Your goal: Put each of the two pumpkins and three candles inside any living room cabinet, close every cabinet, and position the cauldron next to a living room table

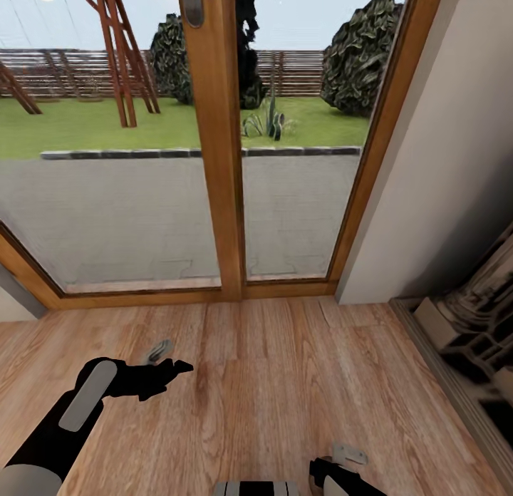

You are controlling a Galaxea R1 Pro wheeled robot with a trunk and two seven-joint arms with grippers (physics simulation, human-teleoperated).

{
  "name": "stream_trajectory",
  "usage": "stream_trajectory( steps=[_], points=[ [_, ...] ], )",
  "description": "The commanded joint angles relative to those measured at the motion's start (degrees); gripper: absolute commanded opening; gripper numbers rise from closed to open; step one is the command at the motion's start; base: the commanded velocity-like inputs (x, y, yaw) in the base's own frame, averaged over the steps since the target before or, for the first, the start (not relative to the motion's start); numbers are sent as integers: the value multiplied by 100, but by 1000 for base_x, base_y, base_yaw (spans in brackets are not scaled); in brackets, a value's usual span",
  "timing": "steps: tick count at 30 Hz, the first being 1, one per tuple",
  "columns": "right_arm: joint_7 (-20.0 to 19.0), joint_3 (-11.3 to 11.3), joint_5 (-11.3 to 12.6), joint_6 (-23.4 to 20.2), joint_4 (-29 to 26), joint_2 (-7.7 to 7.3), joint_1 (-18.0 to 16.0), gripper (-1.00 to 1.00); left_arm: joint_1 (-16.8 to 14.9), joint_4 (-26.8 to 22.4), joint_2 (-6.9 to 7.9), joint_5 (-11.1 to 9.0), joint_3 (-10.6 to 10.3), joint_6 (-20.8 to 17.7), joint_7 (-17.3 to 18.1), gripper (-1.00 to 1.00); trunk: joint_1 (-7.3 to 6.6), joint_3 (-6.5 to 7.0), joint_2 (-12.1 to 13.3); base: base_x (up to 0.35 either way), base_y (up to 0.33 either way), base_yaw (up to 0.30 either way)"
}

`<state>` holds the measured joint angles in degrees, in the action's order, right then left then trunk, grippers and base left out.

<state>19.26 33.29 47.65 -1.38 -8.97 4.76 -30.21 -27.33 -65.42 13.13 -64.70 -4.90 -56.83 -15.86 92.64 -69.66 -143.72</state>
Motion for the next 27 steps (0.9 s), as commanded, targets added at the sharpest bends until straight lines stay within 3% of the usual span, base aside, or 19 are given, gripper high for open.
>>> stream_trajectory(
  steps=[1,8,22,23,27],
  points=[
    [36,48,37,-14,-9,-2,-2,100,-4,-5,5,-60,-11,-3,-57,100,-1,-4,-2,0,0,0],
    [36,48,35,-12,-9,-2,-2,100,-3,-6,5,-60,-11,-1,-57,100,7,-71,-6,0,0,0],
    [34,51,26,-12,-9,-2,-1,100,-8,-12,8,-96,-8,-4,-50,100,7,-71,-6,0,0,0],
    [34,51,25,-12,-9,-2,-1,100,-5,-13,17,-161,-6,-5,-50,100,7,-71,-6,0,0,0],
    [34,53,25,-15,-9,-2,-2,100,-4,-14,131,-1010,-24,-28,-41,100,7,-71,-6,0,0,0]
  ],
)
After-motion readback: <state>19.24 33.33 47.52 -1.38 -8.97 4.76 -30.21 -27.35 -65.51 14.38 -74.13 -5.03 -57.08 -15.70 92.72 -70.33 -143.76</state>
